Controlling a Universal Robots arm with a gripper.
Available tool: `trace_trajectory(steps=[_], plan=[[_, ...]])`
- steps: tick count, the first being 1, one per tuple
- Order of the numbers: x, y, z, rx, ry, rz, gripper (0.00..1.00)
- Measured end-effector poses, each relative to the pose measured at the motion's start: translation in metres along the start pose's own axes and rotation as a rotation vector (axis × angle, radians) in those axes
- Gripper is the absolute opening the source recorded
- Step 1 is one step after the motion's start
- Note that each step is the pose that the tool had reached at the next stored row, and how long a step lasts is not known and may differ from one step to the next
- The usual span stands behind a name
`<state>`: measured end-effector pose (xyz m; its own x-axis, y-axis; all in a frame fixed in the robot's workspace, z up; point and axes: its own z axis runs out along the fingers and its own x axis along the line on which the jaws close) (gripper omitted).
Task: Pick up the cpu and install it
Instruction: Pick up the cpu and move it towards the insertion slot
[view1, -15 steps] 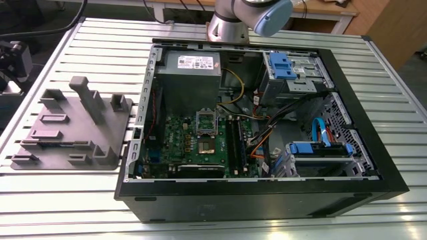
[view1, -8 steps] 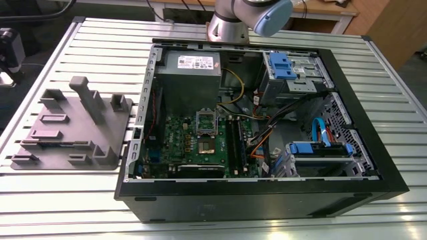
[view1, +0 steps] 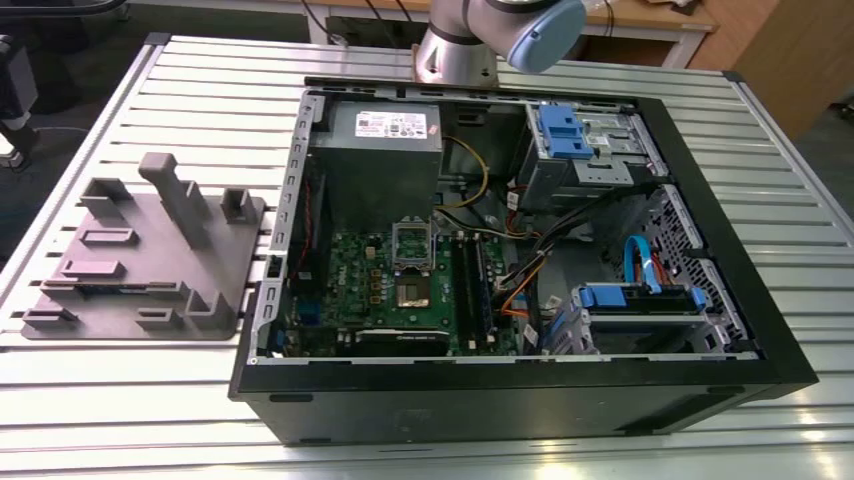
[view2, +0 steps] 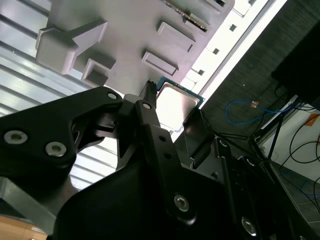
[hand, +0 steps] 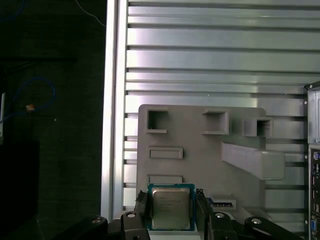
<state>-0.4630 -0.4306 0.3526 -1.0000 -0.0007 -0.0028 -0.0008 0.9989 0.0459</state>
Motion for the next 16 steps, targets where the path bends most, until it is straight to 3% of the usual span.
trace_trajectory(steps=[16], plan=[[-0.0054, 0.0, -0.0007, 0.0002, 0.0003, 0.0, 0.47]])
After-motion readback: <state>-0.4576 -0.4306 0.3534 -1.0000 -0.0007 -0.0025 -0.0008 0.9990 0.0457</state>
